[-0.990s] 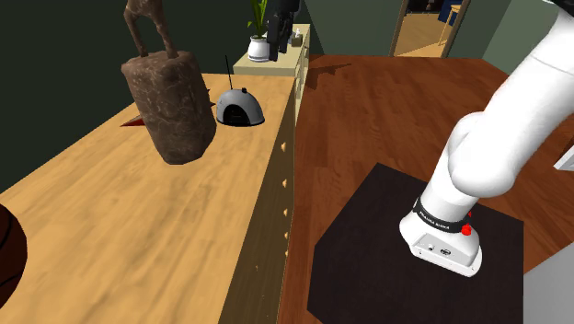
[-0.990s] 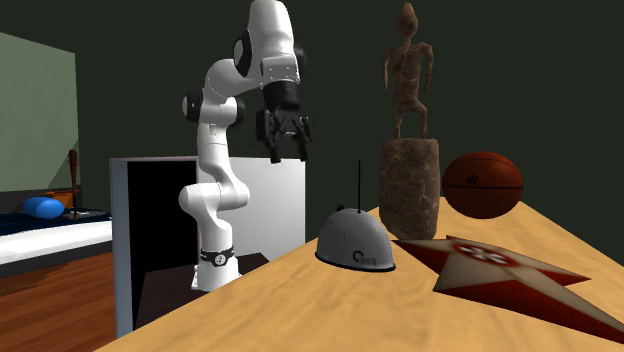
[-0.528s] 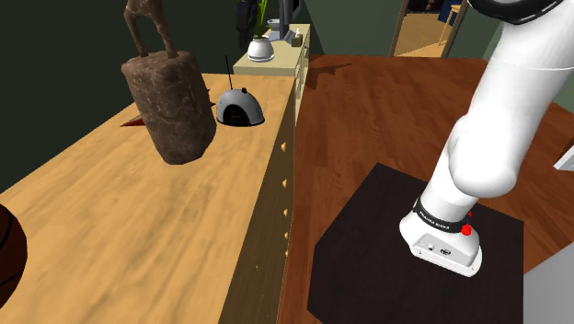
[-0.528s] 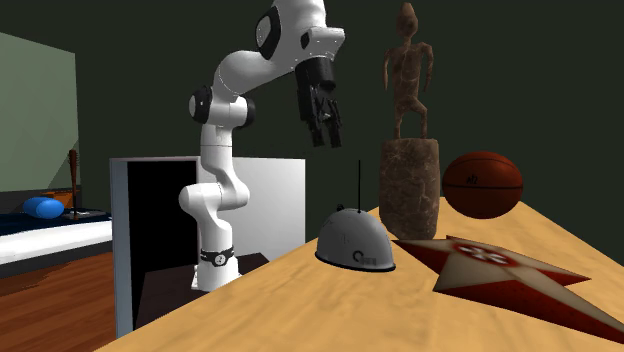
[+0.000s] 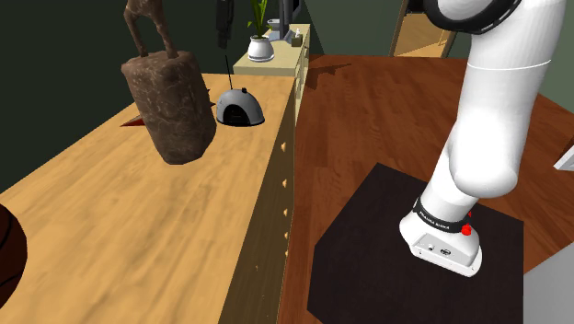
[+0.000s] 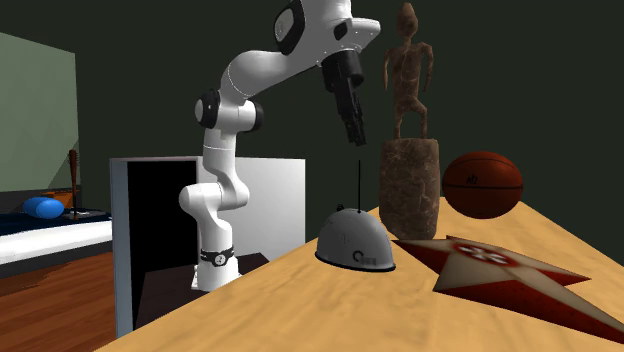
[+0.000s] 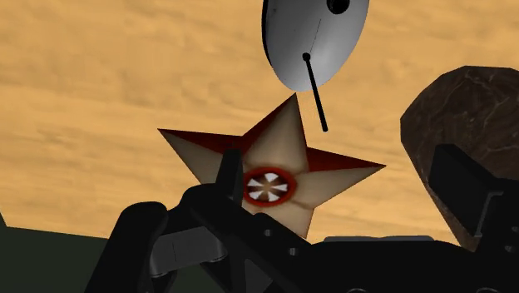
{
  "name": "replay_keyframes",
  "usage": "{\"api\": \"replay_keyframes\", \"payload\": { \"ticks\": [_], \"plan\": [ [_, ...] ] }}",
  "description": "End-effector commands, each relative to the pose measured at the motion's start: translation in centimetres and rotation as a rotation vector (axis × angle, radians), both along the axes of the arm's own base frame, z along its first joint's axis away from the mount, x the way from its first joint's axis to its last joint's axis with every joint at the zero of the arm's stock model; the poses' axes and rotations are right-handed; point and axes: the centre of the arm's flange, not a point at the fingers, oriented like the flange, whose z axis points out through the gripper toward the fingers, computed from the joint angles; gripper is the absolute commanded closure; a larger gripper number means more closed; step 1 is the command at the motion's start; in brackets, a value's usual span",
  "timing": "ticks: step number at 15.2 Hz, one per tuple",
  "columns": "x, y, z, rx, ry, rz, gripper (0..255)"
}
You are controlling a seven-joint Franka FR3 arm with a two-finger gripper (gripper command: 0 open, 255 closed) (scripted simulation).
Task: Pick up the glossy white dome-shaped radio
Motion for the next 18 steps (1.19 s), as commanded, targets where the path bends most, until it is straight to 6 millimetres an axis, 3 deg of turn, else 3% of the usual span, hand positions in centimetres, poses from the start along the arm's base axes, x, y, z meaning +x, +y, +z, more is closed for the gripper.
{"api": "replay_keyframes", "payload": {
  "ticks": [1, 5, 6, 15, 18],
  "plan": [
    [0.1, 0.0, -1.0, 0.0, -0.001, 0.002, 0],
    [0.1, 0.0, -2.3, 0.0, -0.001, 0.002, 0],
    [0.1, 0.0, -2.4, 0.0, -0.001, 0.002, 255],
    [0.1, 0.0, -2.3, 0.0, -0.001, 0.002, 255],
    [0.1, 0.0, -0.8, 0.0, -0.001, 0.002, 255]
  ]
}}
